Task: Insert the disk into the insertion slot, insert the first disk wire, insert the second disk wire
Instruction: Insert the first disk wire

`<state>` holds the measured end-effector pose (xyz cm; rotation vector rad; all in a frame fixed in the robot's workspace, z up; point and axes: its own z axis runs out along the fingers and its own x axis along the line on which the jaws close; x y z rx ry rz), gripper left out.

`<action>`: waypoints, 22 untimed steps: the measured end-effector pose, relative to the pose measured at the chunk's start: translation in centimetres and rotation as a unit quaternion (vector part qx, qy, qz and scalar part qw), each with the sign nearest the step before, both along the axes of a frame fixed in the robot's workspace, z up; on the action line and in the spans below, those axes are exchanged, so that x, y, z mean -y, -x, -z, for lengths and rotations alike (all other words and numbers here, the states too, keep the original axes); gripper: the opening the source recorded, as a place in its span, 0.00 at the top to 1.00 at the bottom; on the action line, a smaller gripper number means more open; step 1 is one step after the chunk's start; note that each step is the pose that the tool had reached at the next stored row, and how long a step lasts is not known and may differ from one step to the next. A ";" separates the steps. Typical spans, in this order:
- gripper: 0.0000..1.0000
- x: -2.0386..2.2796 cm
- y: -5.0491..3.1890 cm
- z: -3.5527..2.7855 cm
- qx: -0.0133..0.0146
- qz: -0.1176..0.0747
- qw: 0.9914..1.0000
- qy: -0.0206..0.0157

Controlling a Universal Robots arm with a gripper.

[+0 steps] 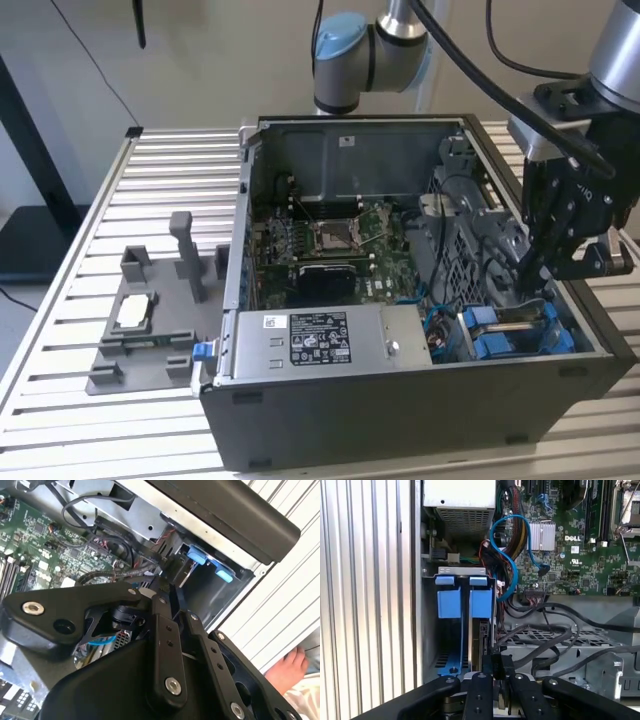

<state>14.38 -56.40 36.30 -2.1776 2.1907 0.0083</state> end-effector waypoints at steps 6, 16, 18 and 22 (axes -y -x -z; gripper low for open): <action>0.81 0.05 -0.43 0.68 -0.001 0.000 1.000 0.000; 0.81 0.51 -0.94 1.35 -0.009 0.000 1.000 0.000; 0.81 0.52 -0.96 1.47 -0.009 0.000 1.000 0.000; 0.81 0.55 -0.99 1.67 -0.009 0.000 1.000 0.000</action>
